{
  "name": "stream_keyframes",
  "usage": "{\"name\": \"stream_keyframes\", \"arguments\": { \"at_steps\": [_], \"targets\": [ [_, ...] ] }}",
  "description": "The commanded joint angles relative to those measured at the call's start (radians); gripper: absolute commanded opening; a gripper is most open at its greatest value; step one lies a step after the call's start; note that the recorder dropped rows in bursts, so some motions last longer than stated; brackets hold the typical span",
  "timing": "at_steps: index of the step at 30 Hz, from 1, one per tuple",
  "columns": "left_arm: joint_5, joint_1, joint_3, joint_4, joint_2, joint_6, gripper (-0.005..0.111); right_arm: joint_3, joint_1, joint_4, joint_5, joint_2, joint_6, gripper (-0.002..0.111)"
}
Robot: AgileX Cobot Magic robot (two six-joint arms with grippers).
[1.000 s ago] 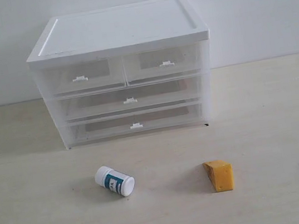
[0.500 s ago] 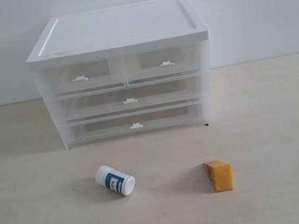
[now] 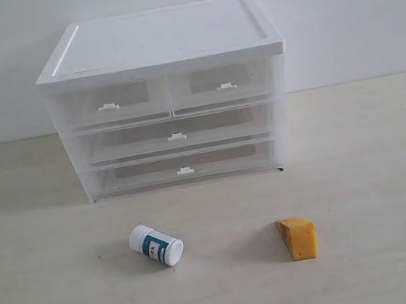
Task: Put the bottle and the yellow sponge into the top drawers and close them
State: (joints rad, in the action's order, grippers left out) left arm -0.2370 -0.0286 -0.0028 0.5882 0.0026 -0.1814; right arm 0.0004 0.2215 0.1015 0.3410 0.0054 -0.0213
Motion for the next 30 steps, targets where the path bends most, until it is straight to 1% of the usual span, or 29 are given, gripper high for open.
{"name": "stream_keyframes", "arguments": {
  "at_steps": [1,4,7,8,13,16,18,19,23,24,25,26,27,30],
  "targets": [
    [0.053,-0.004,-0.009,0.100,-0.003,0.211,0.004,0.000,-0.003,0.133,-0.120,-0.005,0.076,0.000],
    [0.053,-0.004,-0.039,0.174,-0.003,0.343,0.004,0.000,-0.003,0.364,-0.226,-0.005,0.180,0.000],
    [0.053,-0.004,-0.060,0.231,-0.003,0.426,0.004,0.000,-0.003,0.462,-0.299,-0.005,0.198,0.000],
    [0.055,-0.004,-0.064,0.243,-0.003,0.436,0.004,0.000,-0.003,0.469,-0.317,-0.005,0.198,0.000],
    [0.069,-0.004,-0.068,0.245,-0.003,0.444,0.004,0.000,-0.003,0.476,-0.358,-0.005,0.235,0.000],
    [0.068,-0.004,-0.068,0.269,-0.003,0.444,0.004,0.000,-0.003,0.476,-0.405,-0.005,0.265,0.000],
    [0.080,-0.004,-0.068,0.318,-0.003,0.444,0.004,0.000,-0.003,0.476,-0.445,-0.005,0.287,0.000],
    [0.072,-0.004,-0.072,0.313,-0.003,0.464,0.004,0.000,-0.003,0.472,-0.422,-0.005,0.275,0.000],
    [0.054,-0.004,-0.072,0.313,-0.003,0.585,0.004,0.000,-0.003,0.369,-0.412,-0.005,0.265,0.000],
    [0.067,-0.004,-0.072,0.322,-0.003,0.586,0.004,0.000,-0.003,0.299,-0.420,-0.005,0.265,0.000],
    [0.083,-0.004,-0.072,0.325,-0.003,0.586,0.004,0.000,-0.003,0.269,-0.427,-0.005,0.265,0.000],
    [0.140,-0.004,-0.074,0.353,-0.003,0.586,0.004,0.000,-0.003,0.249,-0.450,-0.005,0.277,0.000],
    [0.155,-0.004,-0.080,0.353,-0.003,0.594,0.004,0.000,-0.003,0.249,-0.461,-0.005,0.288,0.000],
    [0.095,-0.004,-0.169,0.360,0.121,0.655,0.004,-0.006,-0.003,0.246,-0.463,-0.005,0.311,0.000]
  ]
}}
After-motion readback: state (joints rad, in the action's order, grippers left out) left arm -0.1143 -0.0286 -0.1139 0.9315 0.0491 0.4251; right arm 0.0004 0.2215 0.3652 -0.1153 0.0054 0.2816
